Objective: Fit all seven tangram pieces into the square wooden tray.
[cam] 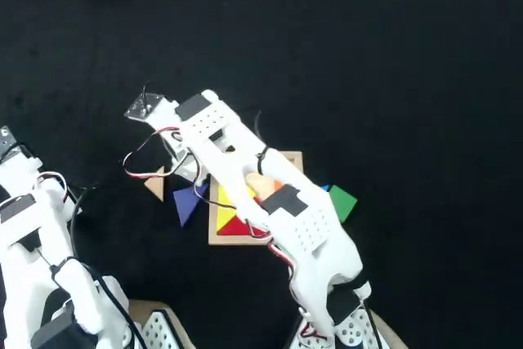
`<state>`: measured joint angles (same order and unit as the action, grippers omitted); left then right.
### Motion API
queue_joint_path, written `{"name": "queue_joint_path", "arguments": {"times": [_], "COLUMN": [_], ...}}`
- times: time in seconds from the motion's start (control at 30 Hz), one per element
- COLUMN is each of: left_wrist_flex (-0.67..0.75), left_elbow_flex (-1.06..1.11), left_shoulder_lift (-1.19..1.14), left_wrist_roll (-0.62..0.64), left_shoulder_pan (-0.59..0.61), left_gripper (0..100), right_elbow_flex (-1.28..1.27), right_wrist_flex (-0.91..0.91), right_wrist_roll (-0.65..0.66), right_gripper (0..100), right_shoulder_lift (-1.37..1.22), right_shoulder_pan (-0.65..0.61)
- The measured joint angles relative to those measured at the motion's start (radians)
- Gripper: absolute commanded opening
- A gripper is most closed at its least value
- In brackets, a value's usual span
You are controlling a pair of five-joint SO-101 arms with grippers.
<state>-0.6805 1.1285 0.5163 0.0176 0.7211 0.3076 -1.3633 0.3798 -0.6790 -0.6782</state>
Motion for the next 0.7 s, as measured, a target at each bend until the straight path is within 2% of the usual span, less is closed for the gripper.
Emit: {"name": "queue_joint_path", "arguments": {"times": [0.23, 0.33, 0.5, 0.6, 0.7], "left_wrist_flex": [0.0, 0.0, 0.0, 0.0, 0.0], "left_elbow_flex": [0.0, 0.0, 0.0, 0.0, 0.0], "left_shoulder_lift": [0.0, 0.0, 0.0, 0.0, 0.0], "left_wrist_roll": [0.0, 0.0, 0.0, 0.0, 0.0], "left_shoulder_pan": [0.0, 0.0, 0.0, 0.0, 0.006], "left_gripper": [8, 8, 8, 8, 8], "right_elbow_flex": [-0.18, -0.328, -0.649, -0.83, -0.879], "right_wrist_flex": [0.032, 0.097, 0.229, 0.358, 0.417], "right_wrist_roll": [0.075, 0.117, 0.284, 0.318, 0.321], "right_gripper": [1.1, 1.1, 1.1, 1.1, 1.1], "right_shoulder_lift": [0.137, 0.308, 0.606, 0.674, 0.675], "right_shoulder_pan": [-0.015, -0.044, -0.152, -0.21, -0.218]}}
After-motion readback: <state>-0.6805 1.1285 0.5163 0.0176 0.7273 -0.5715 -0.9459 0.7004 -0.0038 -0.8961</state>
